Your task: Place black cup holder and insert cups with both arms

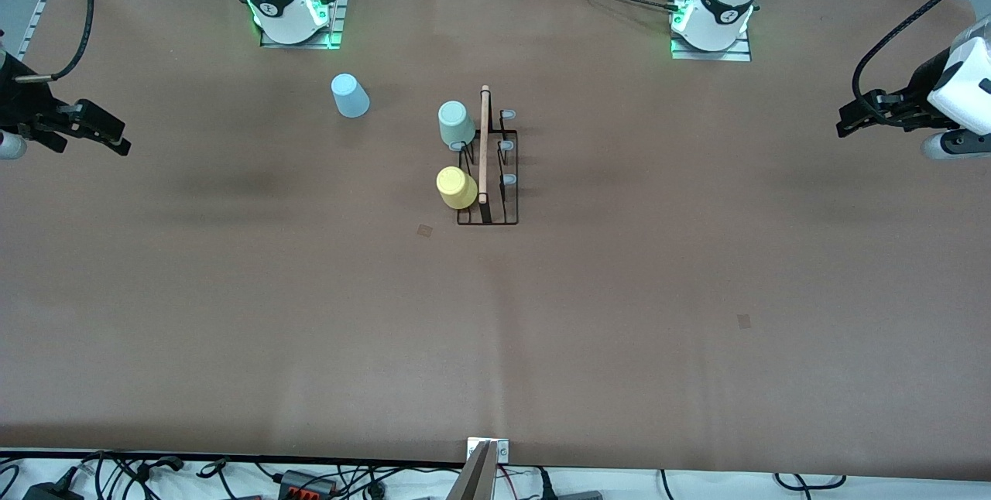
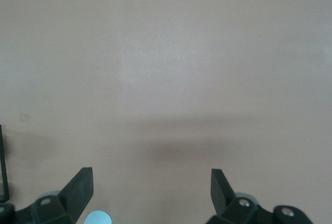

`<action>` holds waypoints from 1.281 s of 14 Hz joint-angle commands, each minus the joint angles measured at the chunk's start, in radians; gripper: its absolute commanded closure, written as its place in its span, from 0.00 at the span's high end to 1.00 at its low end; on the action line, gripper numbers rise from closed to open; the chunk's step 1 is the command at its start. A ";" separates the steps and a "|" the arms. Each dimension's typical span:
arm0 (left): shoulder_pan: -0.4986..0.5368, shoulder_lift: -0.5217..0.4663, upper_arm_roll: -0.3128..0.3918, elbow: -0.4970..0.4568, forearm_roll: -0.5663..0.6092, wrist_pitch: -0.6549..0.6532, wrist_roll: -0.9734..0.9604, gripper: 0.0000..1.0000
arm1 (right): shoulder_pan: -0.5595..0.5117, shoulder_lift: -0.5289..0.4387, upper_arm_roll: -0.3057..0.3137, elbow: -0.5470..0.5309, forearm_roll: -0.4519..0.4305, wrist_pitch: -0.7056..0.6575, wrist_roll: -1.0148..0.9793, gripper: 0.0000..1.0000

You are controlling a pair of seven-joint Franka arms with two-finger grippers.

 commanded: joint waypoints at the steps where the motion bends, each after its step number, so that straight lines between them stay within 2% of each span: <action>1: -0.007 0.004 0.001 0.018 0.020 -0.015 0.001 1.00 | -0.010 -0.026 0.009 -0.025 -0.014 0.016 -0.013 1.00; 18: -0.007 0.004 0.000 0.018 0.018 -0.015 0.002 1.00 | -0.010 -0.037 0.009 -0.019 -0.008 -0.056 -0.021 1.00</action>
